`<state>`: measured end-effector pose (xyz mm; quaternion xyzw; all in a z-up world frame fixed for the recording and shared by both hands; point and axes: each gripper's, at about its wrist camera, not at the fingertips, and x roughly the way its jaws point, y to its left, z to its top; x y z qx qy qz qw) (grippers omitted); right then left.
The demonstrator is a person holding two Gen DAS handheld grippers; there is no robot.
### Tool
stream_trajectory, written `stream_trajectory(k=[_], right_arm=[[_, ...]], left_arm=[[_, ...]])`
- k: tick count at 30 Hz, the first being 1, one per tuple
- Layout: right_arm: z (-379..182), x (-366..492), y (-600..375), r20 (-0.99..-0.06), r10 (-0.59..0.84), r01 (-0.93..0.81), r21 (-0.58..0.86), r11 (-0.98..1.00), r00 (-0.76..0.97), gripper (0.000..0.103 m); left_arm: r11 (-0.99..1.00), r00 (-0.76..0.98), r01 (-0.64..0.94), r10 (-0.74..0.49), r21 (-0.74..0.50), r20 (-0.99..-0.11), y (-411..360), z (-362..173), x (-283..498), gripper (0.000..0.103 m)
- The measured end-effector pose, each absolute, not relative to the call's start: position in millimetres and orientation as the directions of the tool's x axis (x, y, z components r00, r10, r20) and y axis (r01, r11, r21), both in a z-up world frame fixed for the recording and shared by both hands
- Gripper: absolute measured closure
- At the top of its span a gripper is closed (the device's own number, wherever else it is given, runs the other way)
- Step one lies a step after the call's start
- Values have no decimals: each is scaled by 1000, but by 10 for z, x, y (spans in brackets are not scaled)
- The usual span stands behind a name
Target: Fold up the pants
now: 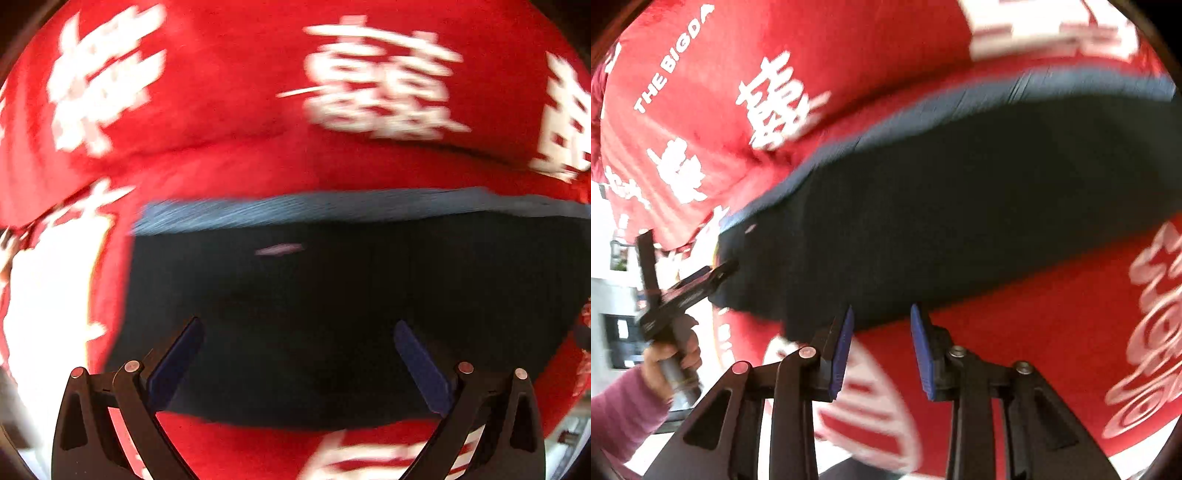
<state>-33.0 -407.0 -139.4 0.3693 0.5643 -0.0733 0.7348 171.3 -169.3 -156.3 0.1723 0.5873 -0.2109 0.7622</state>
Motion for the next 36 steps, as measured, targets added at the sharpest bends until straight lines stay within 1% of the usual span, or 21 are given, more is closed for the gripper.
stream_trajectory(k=[4,6,8,9,11,13,15,17,20,22,26,29,31,33,36], right_arm=[[-1448,-89,-4379,-913,244,527,391,755,328,68],[-1519,27,-4479,-933,206,525,339,780,296,68],[-1622,47,-4562,-947,184,524,301,797,264,68],[-1702,22,-4631,-953,179,533,285,796,242,68],[-1744,-49,-4743,-936,209,539,335,773,283,68],[-1720,-112,-4877,-940,173,559,316,767,294,68],[-1731,-163,-4985,-937,173,577,325,749,304,68],[-1728,-194,-5068,-928,198,589,356,726,317,68],[-1715,-249,-5093,-929,195,586,352,730,315,68],[-1715,-291,-5087,-926,203,584,361,727,319,68],[-1629,-184,-5048,-920,182,573,361,736,346,67],[-1544,-18,-5103,-909,172,534,368,761,381,67],[-1586,162,-5165,-910,175,525,365,769,375,66],[-1683,306,-5207,-917,169,515,348,784,361,62],[-1866,447,-5326,-920,175,512,345,787,351,62]], left_arm=[[823,215,568,-157,-8,-964,-2418,-1724,1687,0],[832,223,554,-140,8,-965,-2704,-1877,1754,0],[846,221,532,-106,28,-970,-2822,-2024,1831,0],[854,218,519,-92,35,-972,-2844,-2089,1872,0],[884,208,468,-124,-12,-970,-2802,-2131,1983,0],[902,200,433,-98,-2,-975,-2782,-2162,2080,0],[912,200,410,-68,21,-978,-2773,-2167,2147,0],[913,205,405,-45,43,-978,-2745,-2121,2183,0],[900,229,427,-14,87,-973,-2782,-1994,2112,0],[894,231,441,-32,76,-972,-2769,-1905,2016,0],[888,261,451,-38,87,-965,-2843,-1825,1782,0],[900,218,424,5,99,-976,-2892,-2013,1721,0],[917,234,390,-8,86,-972,-2822,-2052,1673,0],[919,244,385,-10,87,-970,-2804,-2066,1645,0],[924,248,372,-7,88,-969,-2790,-2096,1631,0]])
